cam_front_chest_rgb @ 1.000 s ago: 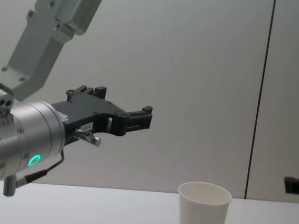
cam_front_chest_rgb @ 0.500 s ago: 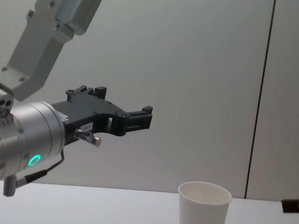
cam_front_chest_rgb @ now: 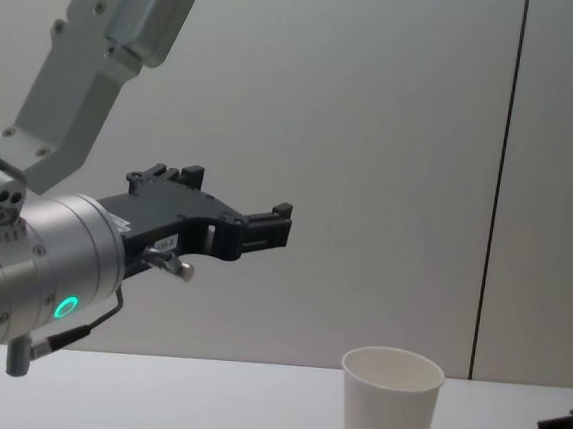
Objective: Place the pen into the pen holder.
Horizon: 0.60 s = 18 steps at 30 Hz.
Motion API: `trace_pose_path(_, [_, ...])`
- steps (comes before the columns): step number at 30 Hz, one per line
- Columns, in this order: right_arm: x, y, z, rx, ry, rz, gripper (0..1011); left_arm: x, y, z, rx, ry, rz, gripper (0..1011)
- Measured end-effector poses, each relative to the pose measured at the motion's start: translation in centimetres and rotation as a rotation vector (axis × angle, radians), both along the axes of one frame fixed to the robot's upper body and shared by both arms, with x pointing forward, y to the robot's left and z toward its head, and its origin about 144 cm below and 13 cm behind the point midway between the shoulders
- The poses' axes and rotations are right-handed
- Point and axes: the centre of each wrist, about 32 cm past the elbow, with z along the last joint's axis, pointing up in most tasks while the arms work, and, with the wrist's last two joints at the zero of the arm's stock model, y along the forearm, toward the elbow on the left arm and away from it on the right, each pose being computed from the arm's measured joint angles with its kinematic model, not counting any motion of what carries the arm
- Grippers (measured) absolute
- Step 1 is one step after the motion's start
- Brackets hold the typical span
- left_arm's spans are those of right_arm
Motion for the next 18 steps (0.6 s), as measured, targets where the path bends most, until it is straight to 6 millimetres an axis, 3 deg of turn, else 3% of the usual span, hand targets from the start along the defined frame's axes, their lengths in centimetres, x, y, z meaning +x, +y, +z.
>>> trace_pose_path(18, [3.1,-0.1,-1.8,0.036,0.126,-0.053,1002,0.0,0.0,0.0,0.0,0.0,0.0,1004])
